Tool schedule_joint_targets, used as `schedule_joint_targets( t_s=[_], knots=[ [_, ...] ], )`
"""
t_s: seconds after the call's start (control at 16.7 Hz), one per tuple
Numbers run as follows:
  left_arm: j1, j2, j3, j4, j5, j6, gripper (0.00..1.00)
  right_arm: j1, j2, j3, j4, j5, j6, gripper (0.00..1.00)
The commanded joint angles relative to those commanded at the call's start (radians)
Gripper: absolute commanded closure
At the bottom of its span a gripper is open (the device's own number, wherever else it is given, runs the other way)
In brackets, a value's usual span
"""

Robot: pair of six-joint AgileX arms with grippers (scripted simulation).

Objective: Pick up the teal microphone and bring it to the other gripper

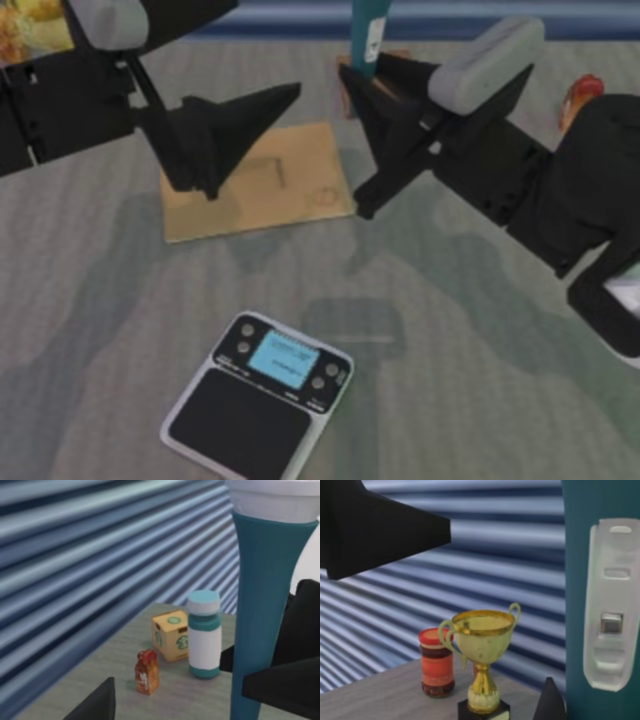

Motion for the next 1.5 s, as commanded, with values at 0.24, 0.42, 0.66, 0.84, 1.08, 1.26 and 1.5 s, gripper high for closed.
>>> schedule_joint_targets(
  t_s=[0.24, 0.42, 0.66, 0.84, 1.08, 1.26, 1.5],
  knots=[
    [-0.089, 0.118, 0.096, 0.028, -0.083, -0.005, 0.0, 0.0, 0.0, 0.0, 0.0, 0.0, 0.0, 1.0],
    [-0.166, 0.224, 0.182, 0.052, -0.159, -0.009, 0.0, 0.0, 0.0, 0.0, 0.0, 0.0, 0.0, 1.0],
    [-0.217, 0.293, 0.238, 0.068, -0.208, -0.011, 0.0, 0.0, 0.0, 0.0, 0.0, 0.0, 0.0, 1.0],
    [-0.217, 0.293, 0.238, 0.068, -0.208, -0.011, 0.0, 0.0, 0.0, 0.0, 0.0, 0.0, 0.0, 1.0],
    [-0.217, 0.293, 0.238, 0.068, -0.208, -0.011, 0.3, 0.0, 0.0, 0.0, 0.0, 0.0, 0.0, 1.0],
    [-0.217, 0.293, 0.238, 0.068, -0.208, -0.011, 0.53, 0.0, 0.0, 0.0, 0.0, 0.0, 0.0, 1.0],
    [-0.217, 0.293, 0.238, 0.068, -0.208, -0.011, 0.83, 0.0, 0.0, 0.0, 0.0, 0.0, 0.0, 1.0]
  ],
)
